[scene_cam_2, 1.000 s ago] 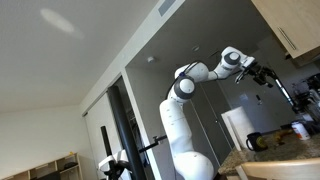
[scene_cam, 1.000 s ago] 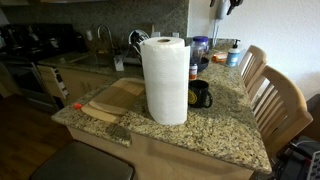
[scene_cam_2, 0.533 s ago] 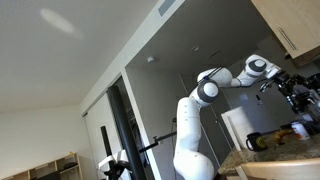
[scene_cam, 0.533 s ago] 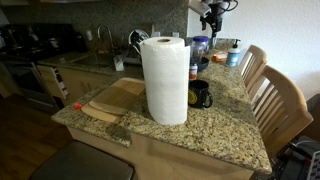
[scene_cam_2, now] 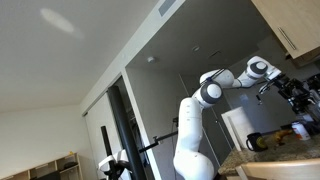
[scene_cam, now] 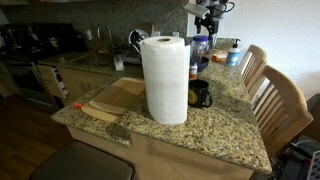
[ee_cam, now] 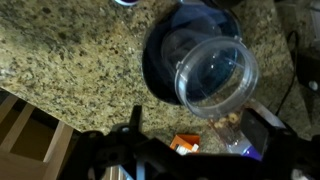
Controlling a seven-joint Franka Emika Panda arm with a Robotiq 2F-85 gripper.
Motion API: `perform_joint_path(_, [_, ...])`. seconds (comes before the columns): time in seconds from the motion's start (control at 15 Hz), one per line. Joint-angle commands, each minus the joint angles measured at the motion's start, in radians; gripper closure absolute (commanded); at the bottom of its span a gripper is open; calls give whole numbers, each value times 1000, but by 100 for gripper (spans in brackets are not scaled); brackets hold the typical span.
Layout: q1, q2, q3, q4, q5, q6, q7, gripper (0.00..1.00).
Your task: Take the cup out of the bowl
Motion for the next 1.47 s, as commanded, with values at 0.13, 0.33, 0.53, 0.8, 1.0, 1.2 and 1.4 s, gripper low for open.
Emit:
perform_joint_path(0.13, [3, 8, 0, 3, 0, -1, 0, 0])
perform_joint_path(0.33, [9, 36, -7, 34, -8, -35, 15, 0])
perform_joint_path(0.53, [33, 176, -64, 134, 11, -173, 29, 0])
perform_joint_path(0.8, [37, 160, -74, 84, 20, -132, 18, 0])
perform_joint_path(1.0, [23, 172, -52, 105, 6, -137, 28, 0])
perform_joint_path(1.2, [24, 171, -52, 118, 6, -148, 28, 0])
perform_joint_path(1.4, [24, 173, -52, 117, 5, -146, 28, 25])
